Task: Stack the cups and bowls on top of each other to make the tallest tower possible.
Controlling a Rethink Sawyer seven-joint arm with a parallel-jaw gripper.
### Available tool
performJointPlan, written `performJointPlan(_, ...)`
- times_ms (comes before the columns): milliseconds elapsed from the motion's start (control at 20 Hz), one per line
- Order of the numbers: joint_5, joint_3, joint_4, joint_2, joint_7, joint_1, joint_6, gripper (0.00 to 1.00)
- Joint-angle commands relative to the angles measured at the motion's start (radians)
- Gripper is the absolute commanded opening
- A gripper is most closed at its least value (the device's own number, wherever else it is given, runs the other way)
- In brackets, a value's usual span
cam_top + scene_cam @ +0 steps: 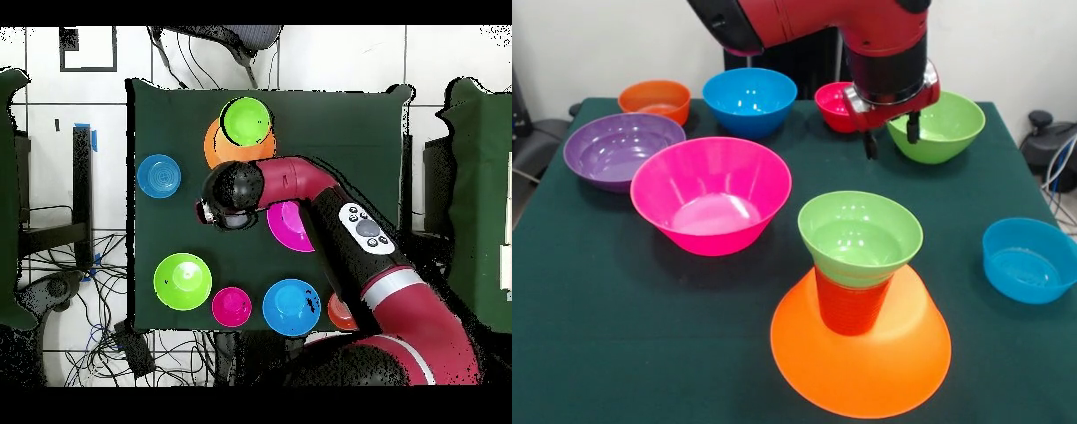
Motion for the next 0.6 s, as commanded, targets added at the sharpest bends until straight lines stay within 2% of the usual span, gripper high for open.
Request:
performJointPlan(50, 0.031, -0.037, 0.040, 0.076, 0.009, 0.034, 0.064, 1.00)
performJointPlan(200, 0.036, -0.032, 0.052, 0.072, 0.006, 0.033, 0.055, 1.00)
performJointPlan(450, 0.042, -0.009, 0.053, 0.118, -0.042, 0.021, 0.038, 1.00)
performJointPlan(600, 0.044, -0.013, 0.046, 0.141, -0.057, 0.031, 0.068, 1.00)
